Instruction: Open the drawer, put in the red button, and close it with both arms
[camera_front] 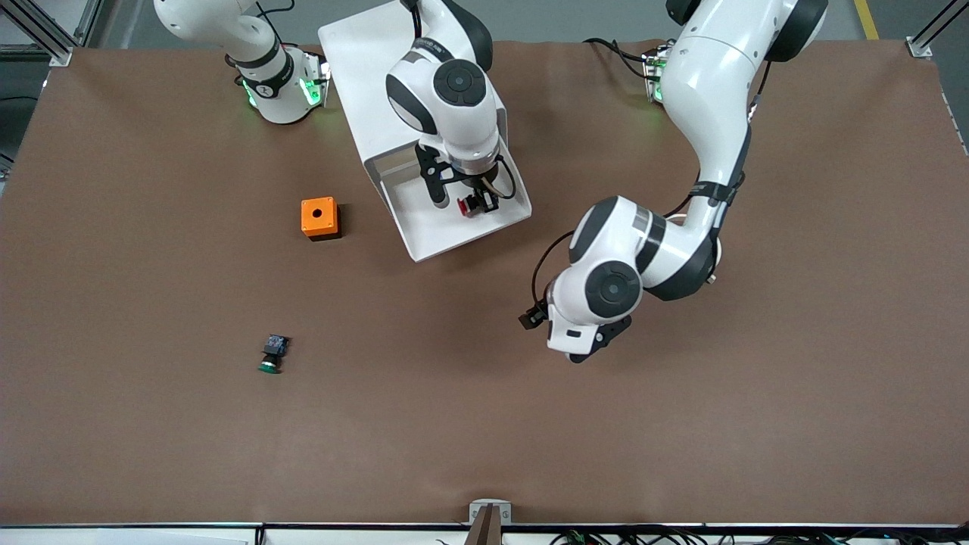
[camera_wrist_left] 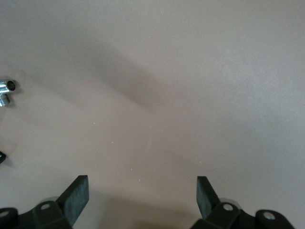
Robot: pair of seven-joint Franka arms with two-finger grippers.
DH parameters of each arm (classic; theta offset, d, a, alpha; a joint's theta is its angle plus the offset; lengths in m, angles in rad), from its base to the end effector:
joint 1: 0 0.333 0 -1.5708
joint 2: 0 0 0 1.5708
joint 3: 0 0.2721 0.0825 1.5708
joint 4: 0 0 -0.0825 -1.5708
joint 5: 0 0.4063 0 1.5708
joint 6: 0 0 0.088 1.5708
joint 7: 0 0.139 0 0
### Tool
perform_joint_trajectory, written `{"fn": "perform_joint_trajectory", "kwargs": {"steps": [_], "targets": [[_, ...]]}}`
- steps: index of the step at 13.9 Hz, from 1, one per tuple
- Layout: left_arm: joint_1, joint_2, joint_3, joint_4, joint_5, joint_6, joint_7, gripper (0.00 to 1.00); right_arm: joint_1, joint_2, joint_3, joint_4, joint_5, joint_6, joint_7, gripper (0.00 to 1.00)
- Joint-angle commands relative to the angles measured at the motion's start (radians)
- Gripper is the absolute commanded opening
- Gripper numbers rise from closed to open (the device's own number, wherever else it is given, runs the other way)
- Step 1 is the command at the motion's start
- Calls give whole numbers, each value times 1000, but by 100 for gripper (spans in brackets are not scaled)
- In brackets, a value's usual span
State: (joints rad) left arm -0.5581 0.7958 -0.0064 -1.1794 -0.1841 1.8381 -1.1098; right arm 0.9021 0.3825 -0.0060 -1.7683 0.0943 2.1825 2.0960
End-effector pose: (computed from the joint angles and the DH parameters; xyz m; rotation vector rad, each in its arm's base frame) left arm 0.6039 -0.4053 0.2325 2.9617 0.9290 -0.3494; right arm 0.4048 0.5158 0.2651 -2.5136 1.8181 0.1137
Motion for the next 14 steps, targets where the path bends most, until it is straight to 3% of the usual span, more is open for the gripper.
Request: {"fn": "perform_joint_trajectory", "kwargs": {"steps": [1, 6, 14], "targets": [[-23, -18, 3, -29, 75, 42, -27, 99, 15, 23, -11, 47, -16, -17, 19, 100], [-49, -13, 2, -34, 104, 90, -19, 99, 11, 23, -11, 56, -42, -36, -25, 100], [-62, -4, -4, -46, 104, 110, -18, 99, -67, 18, -17, 191, -44, -282, -304, 100]]}}
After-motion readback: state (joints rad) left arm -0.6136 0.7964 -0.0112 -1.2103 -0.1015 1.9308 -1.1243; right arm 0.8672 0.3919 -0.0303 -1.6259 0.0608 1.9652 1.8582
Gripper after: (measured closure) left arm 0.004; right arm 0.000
